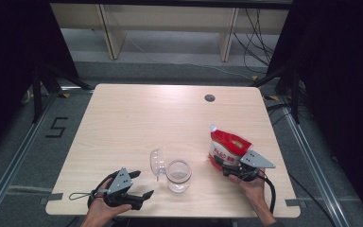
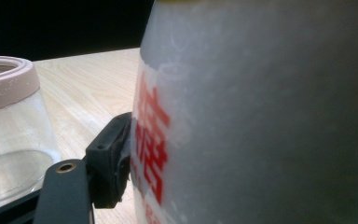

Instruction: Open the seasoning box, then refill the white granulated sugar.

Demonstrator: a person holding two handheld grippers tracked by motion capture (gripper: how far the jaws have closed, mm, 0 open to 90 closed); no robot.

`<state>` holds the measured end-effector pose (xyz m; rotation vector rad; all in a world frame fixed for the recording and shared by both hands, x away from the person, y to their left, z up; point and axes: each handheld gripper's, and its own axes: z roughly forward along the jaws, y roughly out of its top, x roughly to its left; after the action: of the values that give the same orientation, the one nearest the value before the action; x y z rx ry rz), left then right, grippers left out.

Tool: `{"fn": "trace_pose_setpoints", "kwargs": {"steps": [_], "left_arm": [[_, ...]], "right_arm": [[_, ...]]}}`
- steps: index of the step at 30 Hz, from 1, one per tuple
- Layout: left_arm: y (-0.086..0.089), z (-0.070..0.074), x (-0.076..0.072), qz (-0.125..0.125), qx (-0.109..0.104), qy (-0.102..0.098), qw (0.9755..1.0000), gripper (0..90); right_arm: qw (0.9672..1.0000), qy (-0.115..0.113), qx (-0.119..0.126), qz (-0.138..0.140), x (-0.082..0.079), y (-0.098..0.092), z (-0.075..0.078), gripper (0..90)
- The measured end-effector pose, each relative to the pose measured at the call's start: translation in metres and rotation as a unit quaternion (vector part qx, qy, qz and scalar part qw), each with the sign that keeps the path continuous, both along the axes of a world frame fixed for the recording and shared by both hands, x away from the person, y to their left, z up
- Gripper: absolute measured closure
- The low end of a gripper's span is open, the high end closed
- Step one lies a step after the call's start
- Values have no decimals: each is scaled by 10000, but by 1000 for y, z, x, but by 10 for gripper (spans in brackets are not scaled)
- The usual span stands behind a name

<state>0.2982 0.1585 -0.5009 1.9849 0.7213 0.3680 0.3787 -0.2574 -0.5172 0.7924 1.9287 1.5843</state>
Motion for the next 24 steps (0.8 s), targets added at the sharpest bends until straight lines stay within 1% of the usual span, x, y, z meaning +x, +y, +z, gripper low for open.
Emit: {"fn": "trace_pose_setpoints", "kwargs": {"steps": [1,3,4,5,6,7,8,9,10,11,12,13,14,15,16,17,18,19,21,22,23,24], "left_arm": [[1,0,0,-18,48,-5,10000,178],[1,0,0,-7,29,5,10000,178],[0,0,0,8,14,19,10000,178],[0,0,0,14,18,14,10000,178],[1,0,0,2,14,15,10000,179],[1,0,1,-24,-14,-11,10000,179],[1,1,0,-4,-2,-22,10000,181],[1,1,0,26,-12,-32,10000,181],[2,1,0,-2,-37,-29,10000,181],[3,2,1,-2,12,-31,10000,181],[2,2,0,24,-40,-41,10000,181],[3,2,1,-11,23,-133,9999,182],[4,2,1,-15,24,-141,9999,183],[4,2,0,2,14,-106,9999,183],[3,2,-1,82,-63,-73,9999,183],[4,2,-1,95,-50,-56,9999,183],[4,2,-1,107,-74,-54,9999,183],[6,2,0,71,-6,-82,9999,184],[6,3,0,78,-20,-83,9999,187],[5,2,0,89,-37,-79,9999,187],[5,3,0,94,58,-85,9999,187],[4,3,0,70,-3,-76,9999,188]], "right_arm": [[9999,143,53,-48,-2,1,0,301],[10000,41,0,24,0,0,1,309],[9999,99,-2,58,-1,1,1,316],[9999,109,-26,62,-1,1,1,331],[9999,25,-28,96,1,1,0,372],[9999,-29,1,169,2,0,0,389],[9997,-176,-30,183,3,2,0,395],[10000,20,-26,62,-1,2,1,402],[9999,104,32,29,-2,3,2,407],[9999,110,62,20,-2,3,2,412],[9997,197,-14,123,-2,2,3,416],[9997,222,83,38,-2,2,3,419],[9993,324,106,134,-2,1,4,421],[9992,302,123,211,-1,1,3,423],[9992,281,92,252,-1,-1,4,424],[9992,309,137,214,-1,0,4,425],[9988,451,131,162,-2,0,5,426],[9987,470,133,160,-3,0,6,428],[9987,471,114,173,-3,0,6,431],[9990,400,171,143,-3,1,6,432],[9995,274,99,126,-2,-1,6,433],[9994,299,129,138,-3,0,7,434]]}}
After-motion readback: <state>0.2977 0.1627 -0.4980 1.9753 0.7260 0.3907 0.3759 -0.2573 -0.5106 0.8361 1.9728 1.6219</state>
